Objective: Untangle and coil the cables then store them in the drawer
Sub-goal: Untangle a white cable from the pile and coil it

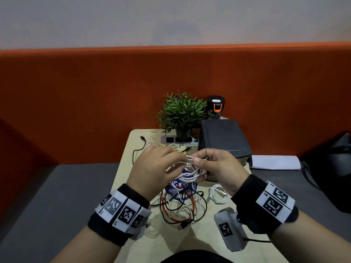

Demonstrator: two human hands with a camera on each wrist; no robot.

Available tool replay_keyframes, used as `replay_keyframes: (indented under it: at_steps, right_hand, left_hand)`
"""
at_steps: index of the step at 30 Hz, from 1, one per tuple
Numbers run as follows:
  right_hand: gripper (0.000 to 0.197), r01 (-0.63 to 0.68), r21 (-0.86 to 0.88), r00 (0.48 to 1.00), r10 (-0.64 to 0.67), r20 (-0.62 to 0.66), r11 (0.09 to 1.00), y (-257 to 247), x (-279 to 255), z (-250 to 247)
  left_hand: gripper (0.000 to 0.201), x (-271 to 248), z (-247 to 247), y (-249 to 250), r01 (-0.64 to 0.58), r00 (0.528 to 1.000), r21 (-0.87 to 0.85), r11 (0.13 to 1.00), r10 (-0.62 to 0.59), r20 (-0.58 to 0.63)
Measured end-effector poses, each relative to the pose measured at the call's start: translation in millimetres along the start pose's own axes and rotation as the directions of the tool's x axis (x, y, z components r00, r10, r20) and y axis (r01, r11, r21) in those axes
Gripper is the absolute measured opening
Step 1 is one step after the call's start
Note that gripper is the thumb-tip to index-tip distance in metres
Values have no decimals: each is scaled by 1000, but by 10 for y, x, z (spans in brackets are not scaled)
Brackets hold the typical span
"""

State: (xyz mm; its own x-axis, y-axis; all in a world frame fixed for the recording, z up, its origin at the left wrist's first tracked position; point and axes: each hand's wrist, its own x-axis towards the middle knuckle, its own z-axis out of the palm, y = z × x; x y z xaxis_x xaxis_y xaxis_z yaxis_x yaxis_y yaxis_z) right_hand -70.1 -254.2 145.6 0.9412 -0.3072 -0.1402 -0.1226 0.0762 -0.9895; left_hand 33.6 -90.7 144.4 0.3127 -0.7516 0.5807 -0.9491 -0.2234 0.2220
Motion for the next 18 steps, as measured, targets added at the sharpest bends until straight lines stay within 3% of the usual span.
replay_keyframes:
  at_steps: [4,9,11,14,18]
  right_hand:
    - [5,4,12,1000,-4,-3,1000,-23,-23,21]
    - [4,78,-137,993,-89,-76,987,-27,-9,41]
    - [6,85,-245,986,-117,-119,966,13,6,42]
    - [9,79,-302,981,-127,-144,950,62,4,52]
    - [11,79,-415,972,-162,-168,906,91,-4,75]
  left_hand:
    - [7,12,30,-13,-49,996,5,999,49,-79]
    - [2,-20,28,41,65,973,-269,961,-121,-198]
    - [10,-18,4,82,161,941,-422,892,-268,-208]
    - [2,16,-28,105,249,893,-637,729,-428,-141]
    - [8,36,-72,134,276,890,-763,584,-456,-27]
